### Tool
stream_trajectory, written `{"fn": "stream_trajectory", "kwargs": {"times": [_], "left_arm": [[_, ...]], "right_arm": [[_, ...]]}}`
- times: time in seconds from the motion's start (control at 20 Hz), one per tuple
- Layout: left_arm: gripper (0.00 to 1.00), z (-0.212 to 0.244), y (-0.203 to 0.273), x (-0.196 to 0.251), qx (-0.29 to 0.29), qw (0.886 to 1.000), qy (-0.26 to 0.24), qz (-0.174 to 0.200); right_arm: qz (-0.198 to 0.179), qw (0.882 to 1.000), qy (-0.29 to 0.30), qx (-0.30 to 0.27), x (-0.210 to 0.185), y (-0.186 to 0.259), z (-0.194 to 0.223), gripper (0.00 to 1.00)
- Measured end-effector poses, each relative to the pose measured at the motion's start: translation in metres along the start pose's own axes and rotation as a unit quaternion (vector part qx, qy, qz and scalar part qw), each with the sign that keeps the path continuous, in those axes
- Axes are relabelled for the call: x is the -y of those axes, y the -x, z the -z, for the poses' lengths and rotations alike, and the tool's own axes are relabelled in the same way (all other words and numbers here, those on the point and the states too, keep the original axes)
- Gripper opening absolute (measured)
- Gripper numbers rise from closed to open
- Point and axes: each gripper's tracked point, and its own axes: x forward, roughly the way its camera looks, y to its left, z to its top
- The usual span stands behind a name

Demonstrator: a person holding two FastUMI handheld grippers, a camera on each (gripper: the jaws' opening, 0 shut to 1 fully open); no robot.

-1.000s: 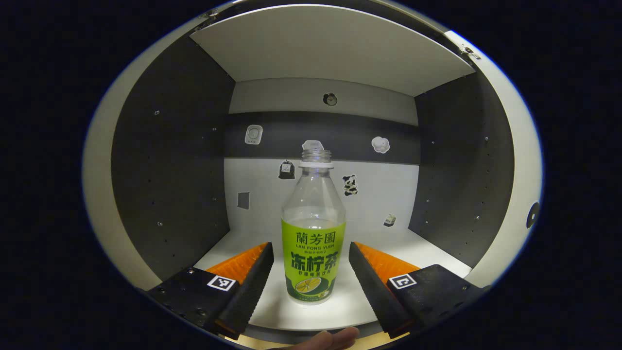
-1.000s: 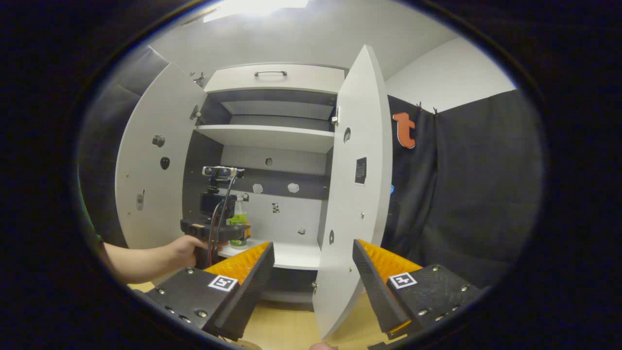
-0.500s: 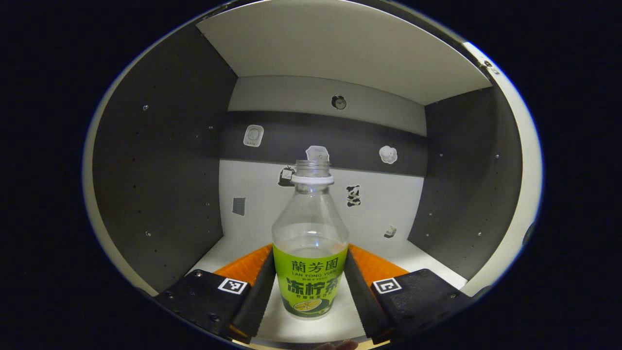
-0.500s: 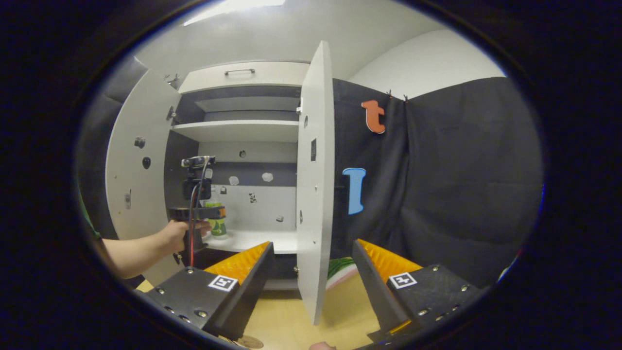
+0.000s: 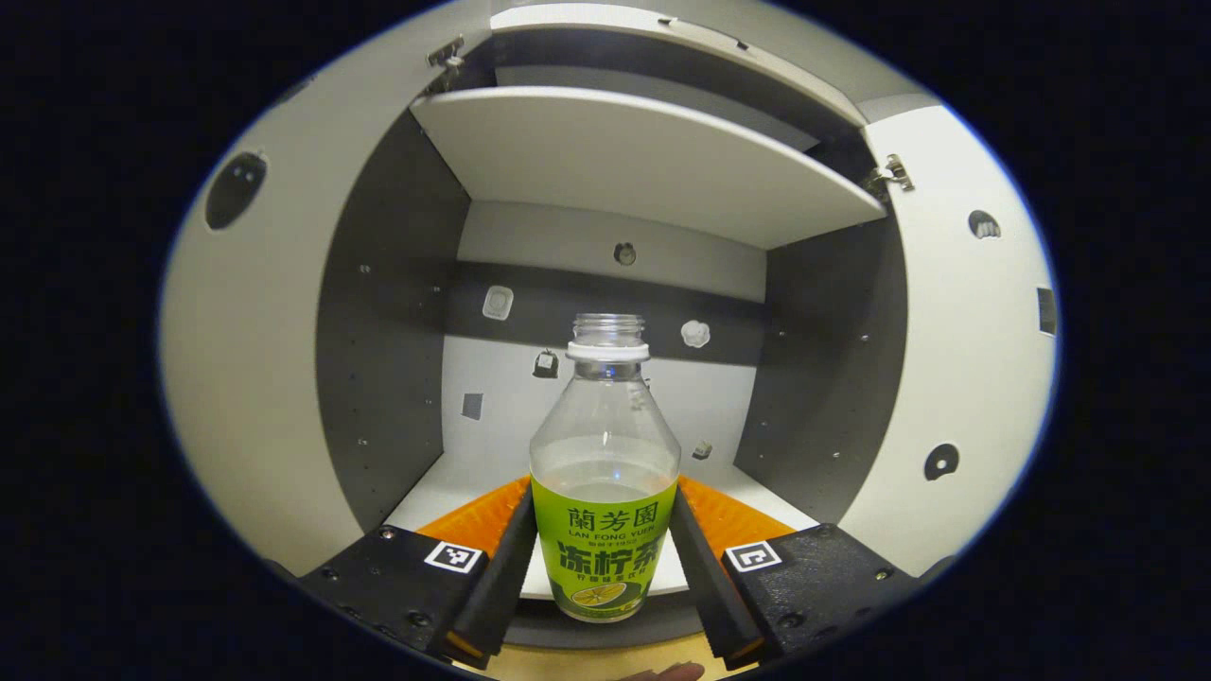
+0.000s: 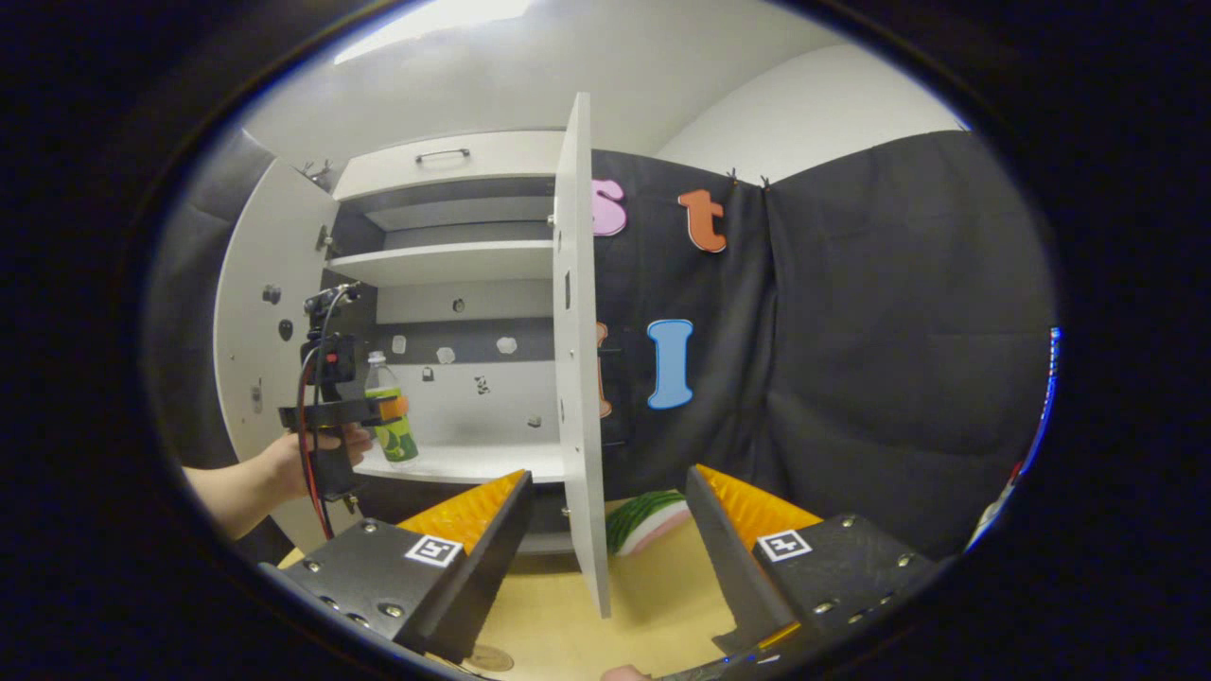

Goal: Grasp the bottle in the cabinet with the left hand and place it on the coaster, then close the right door with the right hand and the left door with the left hand.

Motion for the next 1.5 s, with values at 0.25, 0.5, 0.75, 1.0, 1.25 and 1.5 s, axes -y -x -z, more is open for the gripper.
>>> {"fn": "stream_trajectory", "kwargs": {"times": [0.25, 0.5, 0.75, 1.0, 1.25, 1.5], "left_arm": [[0.78, -0.022, 0.063, 0.016, 0.023, 1.000, -0.007, 0.002], [0.78, -0.013, 0.122, 0.019, 0.036, 0.999, 0.011, -0.008], [0.78, 0.051, 0.165, 0.015, 0.028, 0.999, 0.007, -0.023], [0.79, 0.149, 0.194, 0.037, -0.010, 1.000, -0.017, 0.016], [0.79, 0.244, 0.227, 0.072, -0.042, 0.994, -0.051, 0.084], [0.79, 0.301, 0.258, 0.104, -0.068, 0.987, -0.067, 0.133]], "right_arm": [[-0.024, 1.000, -0.012, 0.009, 0.005, 0.012, -0.006, 0.98], [-0.050, 0.998, -0.015, 0.018, 0.007, 0.014, -0.009, 0.98], [-0.076, 0.997, -0.013, 0.014, 0.001, 0.017, -0.002, 0.98], [-0.086, 0.996, -0.010, -0.009, -0.003, 0.013, 0.015, 1.00], [-0.110, 0.994, -0.021, -0.017, -0.017, 0.016, 0.014, 0.98], [-0.112, 0.992, -0.047, -0.021, -0.028, 0.002, 0.012, 0.98]]}}
